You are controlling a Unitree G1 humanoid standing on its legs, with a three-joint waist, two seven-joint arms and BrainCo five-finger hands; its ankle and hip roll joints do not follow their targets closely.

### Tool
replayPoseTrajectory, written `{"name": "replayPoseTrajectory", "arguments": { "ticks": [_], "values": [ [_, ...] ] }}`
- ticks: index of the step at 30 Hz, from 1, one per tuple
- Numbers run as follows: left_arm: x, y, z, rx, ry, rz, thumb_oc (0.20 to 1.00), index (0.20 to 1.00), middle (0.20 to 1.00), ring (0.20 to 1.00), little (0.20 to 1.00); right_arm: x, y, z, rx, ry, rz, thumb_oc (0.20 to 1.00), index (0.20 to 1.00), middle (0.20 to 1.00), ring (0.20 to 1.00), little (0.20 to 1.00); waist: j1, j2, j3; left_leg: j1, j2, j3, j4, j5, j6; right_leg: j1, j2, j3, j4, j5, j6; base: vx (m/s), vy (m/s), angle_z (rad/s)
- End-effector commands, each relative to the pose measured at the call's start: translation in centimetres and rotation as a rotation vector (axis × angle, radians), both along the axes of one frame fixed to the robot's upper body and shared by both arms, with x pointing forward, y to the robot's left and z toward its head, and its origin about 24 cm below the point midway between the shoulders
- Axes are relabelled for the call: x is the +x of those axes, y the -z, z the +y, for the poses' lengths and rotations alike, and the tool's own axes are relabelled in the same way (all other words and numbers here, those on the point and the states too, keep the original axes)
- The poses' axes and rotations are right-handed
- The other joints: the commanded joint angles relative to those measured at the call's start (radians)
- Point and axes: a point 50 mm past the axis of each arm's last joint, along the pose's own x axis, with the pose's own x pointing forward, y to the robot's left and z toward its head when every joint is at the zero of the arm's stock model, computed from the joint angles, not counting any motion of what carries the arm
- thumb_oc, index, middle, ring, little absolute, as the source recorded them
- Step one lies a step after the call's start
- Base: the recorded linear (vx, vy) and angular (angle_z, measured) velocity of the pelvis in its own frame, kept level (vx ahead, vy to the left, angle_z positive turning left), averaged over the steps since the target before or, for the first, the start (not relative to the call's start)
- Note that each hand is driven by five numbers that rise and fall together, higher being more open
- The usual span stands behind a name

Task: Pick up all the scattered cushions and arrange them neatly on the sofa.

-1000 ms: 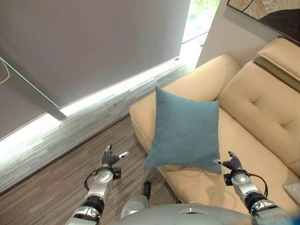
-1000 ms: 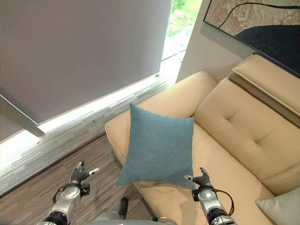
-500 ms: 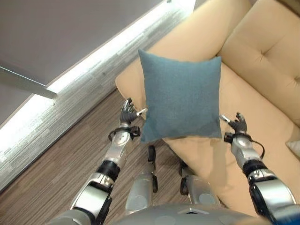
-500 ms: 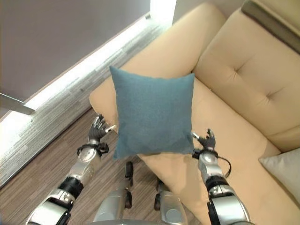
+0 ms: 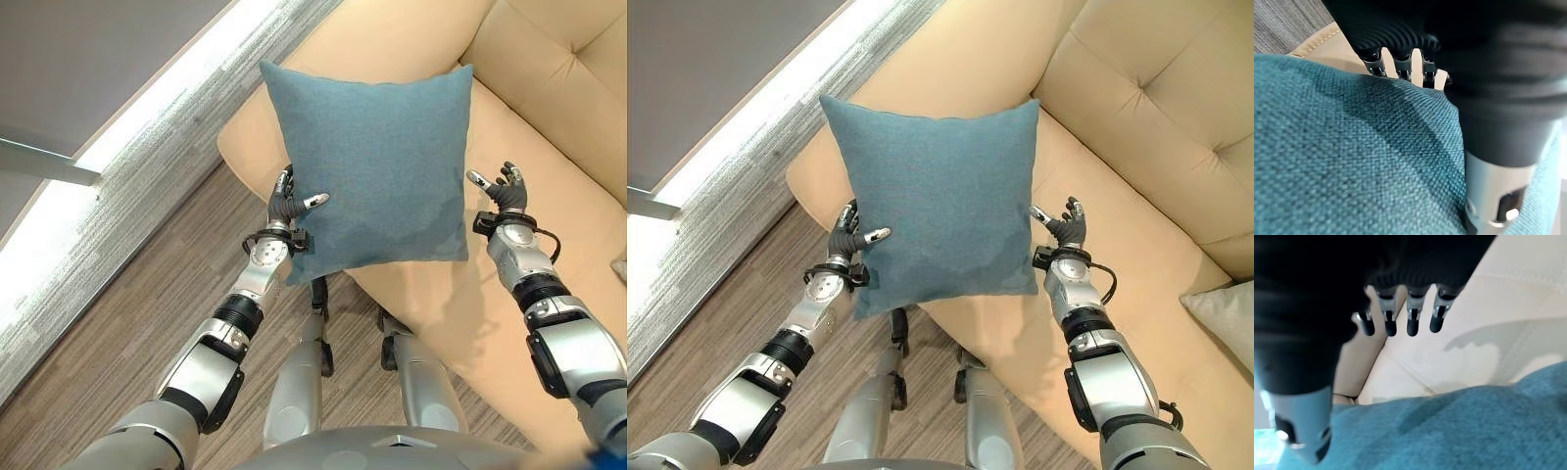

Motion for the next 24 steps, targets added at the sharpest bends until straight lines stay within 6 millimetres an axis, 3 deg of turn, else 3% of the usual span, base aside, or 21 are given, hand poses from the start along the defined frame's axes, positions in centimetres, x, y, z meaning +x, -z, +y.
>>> {"name": "replayPoseTrajectory", "arguments": {
  "ticks": [1,6,10,12,14,15,16,17,18,20,24],
  "values": [
    [0.5,0.1,-0.5,0.005,0.012,0.005,1.0,1.0,1.0,1.0,1.0,0.0,-0.4,-0.8,-0.035,-0.015,-0.005,1.0,1.0,1.0,1.0,1.0,0.004,-0.047,-0.059,-0.008,-0.02,-0.004,-0.018,-0.05,-0.091,-0.026,-0.055,-0.019,-0.176,0.15,0.103,-0.03,-0.054,0.0],
    [1.9,-3.3,-1.4,-0.007,0.046,-0.1,1.0,1.0,1.0,1.0,1.0,1.6,-2.3,0.3,-0.13,-0.072,0.009,1.0,1.0,1.0,1.0,1.0,0.022,-0.024,-0.04,-0.11,-0.023,-0.006,0.013,-0.044,-0.089,-0.134,-0.065,-0.005,-0.154,0.154,0.104,-0.02,-0.061,0.0],
    [2.8,-6.4,-2.7,-0.029,0.063,-0.197,1.0,1.0,1.0,1.0,1.0,2.8,-3.7,3.3,-0.074,-0.131,-0.058,1.0,1.0,1.0,1.0,1.0,0.029,-0.008,-0.033,-0.169,-0.027,-0.007,0.036,-0.049,-0.085,-0.191,-0.067,0.009,-0.147,0.158,0.107,0.0,0.0,0.01],
    [3.1,-7.5,-3.1,-0.061,0.041,-0.23,1.0,1.0,1.0,1.0,1.0,3.5,-4.8,6.7,0.046,-0.196,-0.151,1.0,1.0,1.0,1.0,1.0,0.028,-0.002,-0.033,-0.184,-0.03,-0.012,0.048,-0.055,-0.082,-0.208,-0.064,0.015,-0.143,0.157,0.108,0.0,-0.001,-0.03],
    [2.9,-6.5,-3.3,-0.146,-0.001,-0.193,1.0,1.0,1.0,1.0,1.0,3.6,-6.0,10.5,0.175,-0.287,-0.249,1.0,1.0,1.0,1.0,1.0,0.027,-0.001,-0.033,-0.181,-0.032,-0.013,0.051,-0.057,-0.082,-0.21,-0.062,0.013,-0.14,0.155,0.106,0.0,-0.005,-0.05],
    [2.6,-5.9,-3.5,-0.178,-0.008,-0.171,0.831,0.831,0.831,0.831,0.831,3.5,-6.2,12.1,0.215,-0.333,-0.275,0.79,0.79,0.79,0.79,0.79,0.028,-0.001,-0.036,-0.174,-0.033,-0.013,0.05,-0.058,-0.082,-0.206,-0.061,0.013,-0.14,0.154,0.104,0.0,-0.01,-0.05],
    [2.4,-5.3,-3.8,-0.194,-0.005,-0.152,0.338,0.338,0.338,0.338,0.338,3.3,-6.3,13.2,0.233,-0.366,-0.293,0.454,0.454,0.454,0.454,0.454,0.027,-0.002,-0.039,-0.168,-0.034,-0.014,0.047,-0.058,-0.082,-0.2,-0.06,0.013,-0.141,0.153,0.103,0.01,0.001,-0.06],
    [2.0,-4.4,-4.3,-0.224,-0.003,-0.124,0.2,0.2,0.2,0.2,0.2,3.0,-6.9,15.0,0.259,-0.43,-0.332,0.2,0.2,0.2,0.2,0.2,0.026,-0.003,-0.044,-0.15,-0.033,-0.017,0.044,-0.06,-0.083,-0.186,-0.058,0.011,-0.143,0.151,0.102,0.01,0.001,-0.05],
    [2.0,-4.3,-4.3,-0.224,-0.004,-0.123,0.2,0.2,0.2,0.2,0.2,3.0,-6.8,15.0,0.259,-0.429,-0.331,0.2,0.2,0.2,0.2,0.2,0.026,-0.003,-0.043,-0.149,-0.033,-0.017,0.043,-0.06,-0.083,-0.184,-0.058,0.011,-0.143,0.151,0.102,0.02,-0.002,-0.04],
    [1.4,-3.1,-4.6,-0.243,-0.006,-0.085,0.2,0.2,0.2,0.2,0.2,2.3,-7.5,16.9,0.297,-0.498,-0.385,0.2,0.2,0.2,0.2,0.2,0.024,-0.008,-0.048,-0.106,-0.032,-0.021,0.031,-0.06,-0.086,-0.14,-0.058,0.006,-0.15,0.149,0.099,0.0,0.0,0.0],
    [0.5,-2.1,-3.7,-0.266,-0.034,-0.072,0.2,0.2,0.2,0.2,0.2,1.2,-7.7,16.9,0.279,-0.509,-0.45,0.2,0.2,0.2,0.2,0.2,0.015,-0.024,-0.057,-0.007,-0.026,-0.024,-0.002,-0.062,-0.095,-0.036,-0.054,-0.014,-0.169,0.141,0.099,0.02,-0.002,0.04]
  ]
}}
